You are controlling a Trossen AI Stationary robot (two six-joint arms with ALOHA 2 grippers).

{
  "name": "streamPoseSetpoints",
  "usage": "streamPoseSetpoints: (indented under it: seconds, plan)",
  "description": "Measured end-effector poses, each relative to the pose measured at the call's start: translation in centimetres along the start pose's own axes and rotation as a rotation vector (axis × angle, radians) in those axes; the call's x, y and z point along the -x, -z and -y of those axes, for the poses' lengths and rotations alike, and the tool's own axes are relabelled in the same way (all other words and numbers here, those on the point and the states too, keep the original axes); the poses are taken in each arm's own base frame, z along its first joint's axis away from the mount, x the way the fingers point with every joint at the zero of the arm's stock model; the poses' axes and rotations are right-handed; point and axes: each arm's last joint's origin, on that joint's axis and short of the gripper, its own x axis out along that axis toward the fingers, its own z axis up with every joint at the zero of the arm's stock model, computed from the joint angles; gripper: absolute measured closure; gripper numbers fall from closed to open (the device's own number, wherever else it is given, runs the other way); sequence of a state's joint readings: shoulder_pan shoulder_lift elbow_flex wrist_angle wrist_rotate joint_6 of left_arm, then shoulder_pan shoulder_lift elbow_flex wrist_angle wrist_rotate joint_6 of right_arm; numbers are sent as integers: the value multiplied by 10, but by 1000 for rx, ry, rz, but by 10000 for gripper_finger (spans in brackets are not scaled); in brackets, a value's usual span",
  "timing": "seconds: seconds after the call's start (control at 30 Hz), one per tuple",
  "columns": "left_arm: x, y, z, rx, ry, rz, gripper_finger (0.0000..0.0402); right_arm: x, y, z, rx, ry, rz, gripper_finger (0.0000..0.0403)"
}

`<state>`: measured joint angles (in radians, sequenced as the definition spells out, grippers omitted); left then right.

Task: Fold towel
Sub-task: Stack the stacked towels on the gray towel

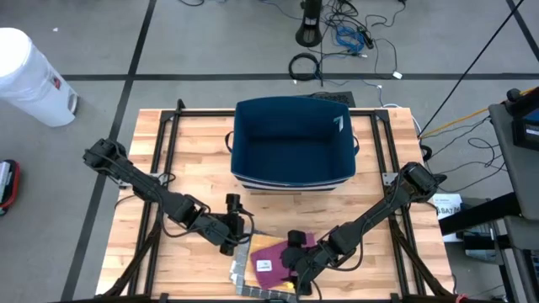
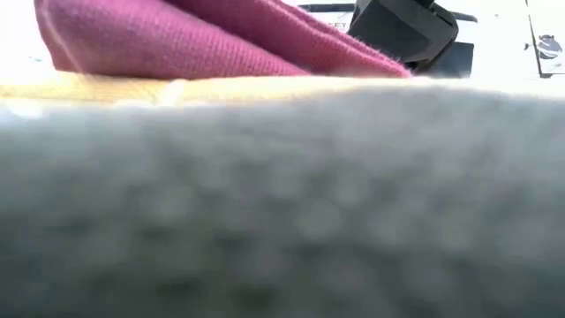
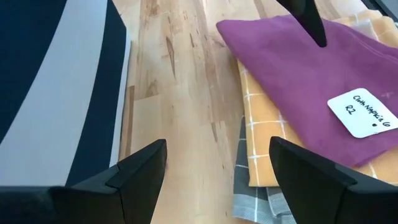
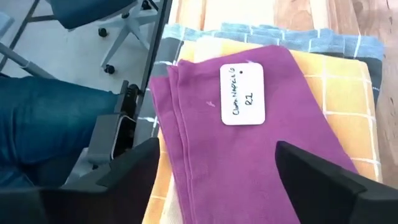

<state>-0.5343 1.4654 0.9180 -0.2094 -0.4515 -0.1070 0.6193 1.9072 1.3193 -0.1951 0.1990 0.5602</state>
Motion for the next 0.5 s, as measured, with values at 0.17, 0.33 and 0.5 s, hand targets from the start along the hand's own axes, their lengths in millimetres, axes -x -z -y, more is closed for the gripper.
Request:
streamPoseSetpoints:
  seconds: [0.17, 0.33, 0.5]
  plan:
    - [0, 0, 0, 4, 1, 0, 111, 0, 1, 0, 35, 6, -6, 117]
    - [0, 0, 0, 7, 1, 0, 111, -2, 2, 0, 109, 5, -5, 162]
    - [0, 0, 0, 15, 1, 0, 111, -24, 17, 3, 204, -9, -75, 203]
